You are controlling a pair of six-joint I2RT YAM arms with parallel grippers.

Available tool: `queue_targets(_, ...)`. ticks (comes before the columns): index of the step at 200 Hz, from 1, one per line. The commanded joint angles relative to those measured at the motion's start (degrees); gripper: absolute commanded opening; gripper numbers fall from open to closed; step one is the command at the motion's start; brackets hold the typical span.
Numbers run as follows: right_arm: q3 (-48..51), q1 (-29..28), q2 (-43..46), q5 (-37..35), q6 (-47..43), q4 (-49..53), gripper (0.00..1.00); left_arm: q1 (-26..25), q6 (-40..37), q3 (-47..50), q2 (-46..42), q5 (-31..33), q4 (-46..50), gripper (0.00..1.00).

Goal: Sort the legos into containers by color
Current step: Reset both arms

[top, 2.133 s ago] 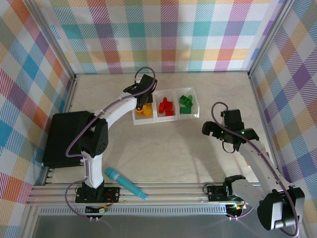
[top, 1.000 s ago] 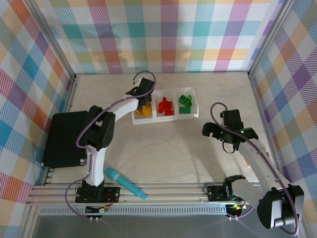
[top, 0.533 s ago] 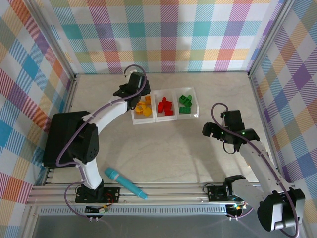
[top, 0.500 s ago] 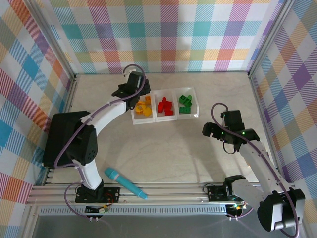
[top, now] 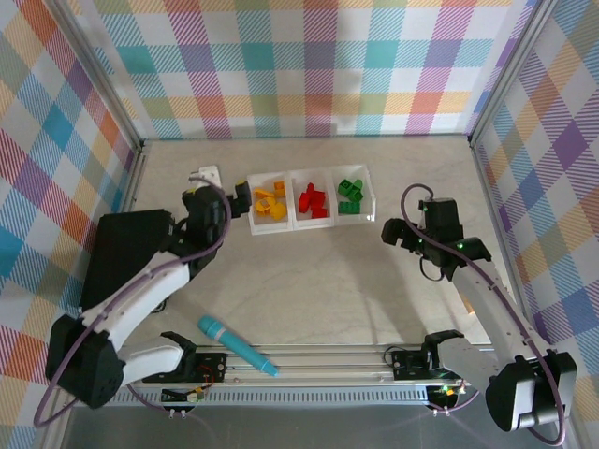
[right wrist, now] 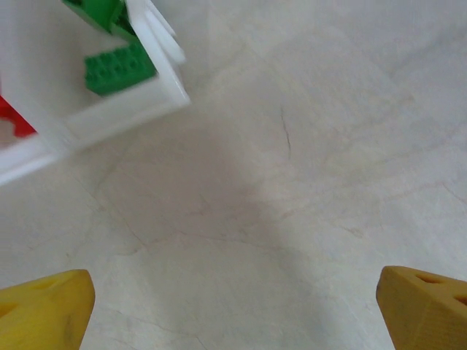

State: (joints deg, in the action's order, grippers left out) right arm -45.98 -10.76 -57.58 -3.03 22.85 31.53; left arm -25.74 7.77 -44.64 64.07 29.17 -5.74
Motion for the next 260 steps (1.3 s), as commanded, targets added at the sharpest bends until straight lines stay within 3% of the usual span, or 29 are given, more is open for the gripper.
queue_targets(1, -0.9, 0.4, 1.7, 2.6, -4.2, -10.5, 0.99, 0.8, -8.2, 7.4, -4.3, -0.7, -9.0, 1.0)
queue_targets(33, 5.5, 0.4, 6.4, -0.1, -15.2, -25.8, 0.99, 1.9, -10.1, 13.0, -8.6, -5.9, -5.6, 0.99)
queue_targets(62, 12.4, 0.4, 6.8, -8.7, -20.0, -35.9, 0.99, 5.9, -6.3, 17.0, -10.4, -7.8, -7.2, 0.99)
queue_targets(88, 15.4, 0.7, 0.8, -13.8, -21.2, -40.3, 0.99, 10.6, -4.0, 20.1, -9.3, -11.8, -11.3, 1.0)
queue_targets(114, 20.6, 0.7, -6.0, -14.3, -23.1, -52.6, 0.99, 12.9, -4.1, 20.2, -6.1, -14.5, -12.5, 1.0)
queue_targets(140, 22.4, 0.6, -18.6, -15.4, -24.5, -64.3, 0.99, 15.9, -4.0, 20.7, -4.0, -14.1, -13.0, 1.0)
queue_targets(146, 20.0, 0.4, -19.6, -13.5, -24.5, -59.6, 0.99, 16.7, -3.7, 21.2, -3.6, -14.6, -13.7, 1.0)
queue_targets(153, 19.7, 0.4, -20.8, -10.9, -26.2, -61.0, 0.99, 17.6, -3.5, 21.6, -3.2, -15.4, -14.5, 1.0)
queue_targets(182, 23.2, 0.3, -25.8, -8.7, -31.3, -76.8, 0.99, 19.1, -4.2, 23.6, 1.0, -17.3, -20.3, 1.0)
queue_targets(188, 24.4, 0.3, -27.6, -12.6, -30.6, -82.9, 0.99, 19.2, -4.9, 24.1, 2.1, -17.3, -22.2, 1.0)
queue_targets(195, 25.1, 0.6, -26.7, -15.2, -27.9, -82.4, 0.99, 19.3, -5.5, 24.5, 3.4, -16.2, -24.1, 1.0)
queue_targets(211, 27.8, 4.1, -27.1, -10.8, -23.8, -86.9, 0.99, 20.1, -7.1, 25.2, 8.1, -14.5, -29.9, 1.0)
queue_targets(226, 28.6, 5.7, -32.7, -12.0, -22.9, -95.4, 0.99, 21.9, -6.9, 23.9, 11.7, -19.8, -32.3, 1.0)
queue_targets(238, 26.0, 5.9, -29.4, -9.7, -21.7, -84.0, 0.99, 22.8, -7.1, 22.8, 14.7, -24.0, -35.1, 1.0)
queue_targets(247, 25.5, 6.4, -31.6, -9.2, -22.6, -87.6, 0.99, 23.1, -8.4, 22.5, 17.7, -26.4, -38.5, 1.0)
queue_targets(260, 24.6, 6.6, -30.4, -8.5, -21.8, -83.1, 0.99, 23.4, -8.4, 22.8, 25.0, -27.4, -45.9, 1.0)
